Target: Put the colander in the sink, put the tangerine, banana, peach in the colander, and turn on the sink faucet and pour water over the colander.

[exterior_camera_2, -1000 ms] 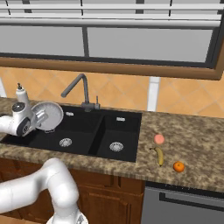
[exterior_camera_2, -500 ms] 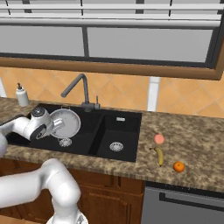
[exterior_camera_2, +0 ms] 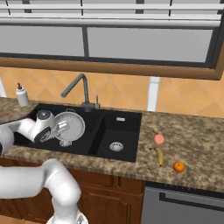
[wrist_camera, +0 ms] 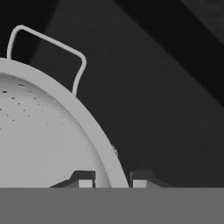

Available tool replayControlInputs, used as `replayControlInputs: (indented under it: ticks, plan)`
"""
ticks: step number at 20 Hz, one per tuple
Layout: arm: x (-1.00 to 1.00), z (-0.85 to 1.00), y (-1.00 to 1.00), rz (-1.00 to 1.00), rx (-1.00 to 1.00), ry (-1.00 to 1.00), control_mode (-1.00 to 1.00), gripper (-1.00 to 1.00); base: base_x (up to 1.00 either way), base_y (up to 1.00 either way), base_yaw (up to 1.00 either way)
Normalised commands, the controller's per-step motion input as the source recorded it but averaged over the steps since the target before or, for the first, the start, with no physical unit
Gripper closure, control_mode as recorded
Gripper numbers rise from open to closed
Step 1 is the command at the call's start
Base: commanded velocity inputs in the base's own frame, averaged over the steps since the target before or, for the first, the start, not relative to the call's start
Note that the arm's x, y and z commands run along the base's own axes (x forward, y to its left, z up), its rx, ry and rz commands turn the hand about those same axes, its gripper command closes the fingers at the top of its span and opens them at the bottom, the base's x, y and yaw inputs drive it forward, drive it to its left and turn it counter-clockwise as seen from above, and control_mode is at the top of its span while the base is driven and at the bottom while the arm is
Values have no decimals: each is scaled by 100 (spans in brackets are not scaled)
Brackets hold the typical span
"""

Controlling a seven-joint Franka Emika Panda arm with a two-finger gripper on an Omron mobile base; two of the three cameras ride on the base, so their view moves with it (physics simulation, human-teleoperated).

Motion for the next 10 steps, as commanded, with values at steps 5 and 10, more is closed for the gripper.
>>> replayControlInputs:
  ticks: [5, 10]
  plan:
    - [0, -15, -29, 0, 0, 1, -100, 100, 0, 0, 0]
    - [0, -33, -17, 0, 0, 8, -100, 100, 0, 0, 0]
